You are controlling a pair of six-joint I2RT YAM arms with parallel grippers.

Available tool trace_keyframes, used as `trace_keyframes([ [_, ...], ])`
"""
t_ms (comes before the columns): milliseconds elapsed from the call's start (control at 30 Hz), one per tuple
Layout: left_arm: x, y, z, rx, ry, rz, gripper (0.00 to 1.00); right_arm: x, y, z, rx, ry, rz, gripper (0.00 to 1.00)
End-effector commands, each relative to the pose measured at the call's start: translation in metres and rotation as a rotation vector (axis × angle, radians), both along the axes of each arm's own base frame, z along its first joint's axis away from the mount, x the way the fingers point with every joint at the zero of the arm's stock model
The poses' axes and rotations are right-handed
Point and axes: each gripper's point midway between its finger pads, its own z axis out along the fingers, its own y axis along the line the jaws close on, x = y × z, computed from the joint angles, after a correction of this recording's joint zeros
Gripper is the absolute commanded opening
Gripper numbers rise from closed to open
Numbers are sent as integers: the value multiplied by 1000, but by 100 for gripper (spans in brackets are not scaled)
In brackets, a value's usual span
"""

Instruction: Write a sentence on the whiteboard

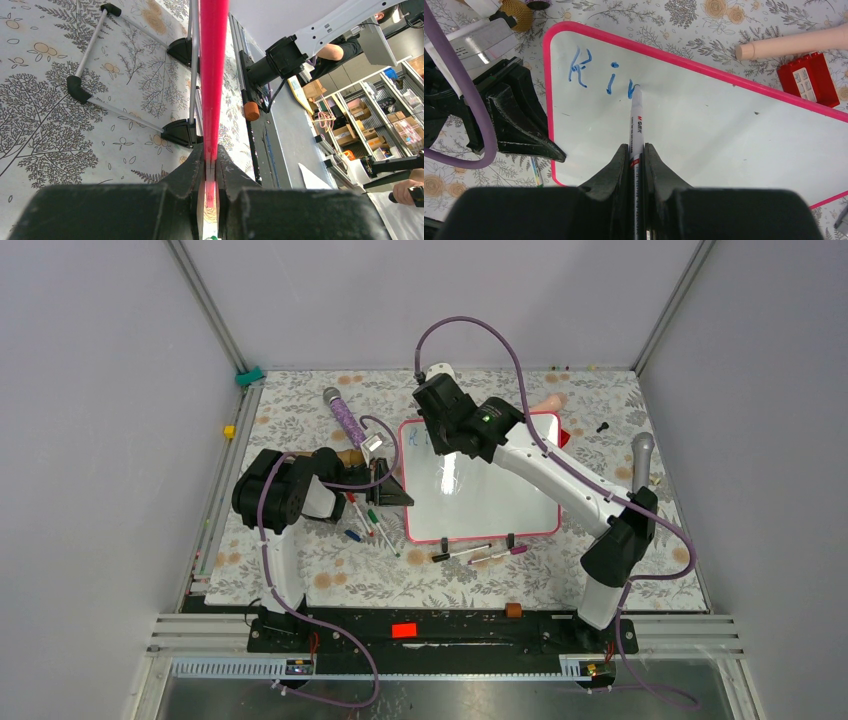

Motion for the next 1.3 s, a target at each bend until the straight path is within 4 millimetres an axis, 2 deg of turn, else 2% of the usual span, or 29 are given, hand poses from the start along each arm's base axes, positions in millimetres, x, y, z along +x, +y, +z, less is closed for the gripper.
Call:
trace_keyframes([
  [0, -17, 3, 6, 1, -35, -99, 0, 12, -13, 6, -18, -27, -54, 0],
  [533, -18, 1, 6, 1, -30, -104, 0, -2, -25, -6, -25, 9, -65, 0],
  [800, -19, 0, 6, 1, -30, -108, 0, -6, -23, -10, -15, 26, -60, 0],
  [900, -20, 1, 6, 1, -32, -110, 0, -4, -21, 0, 6, 8, -57, 0],
  [1067, -19, 0, 6, 1, -31, -109, 0, 0, -19, 35, 70, -68, -50, 0],
  [1167, -18, 0, 7, 0, -35, -109, 0, 1, -21, 47, 93, -100, -54, 0],
  [1267, -19, 0, 7, 1, -33, -108, 0, 1, -23, 51, 104, -105, -61, 0],
])
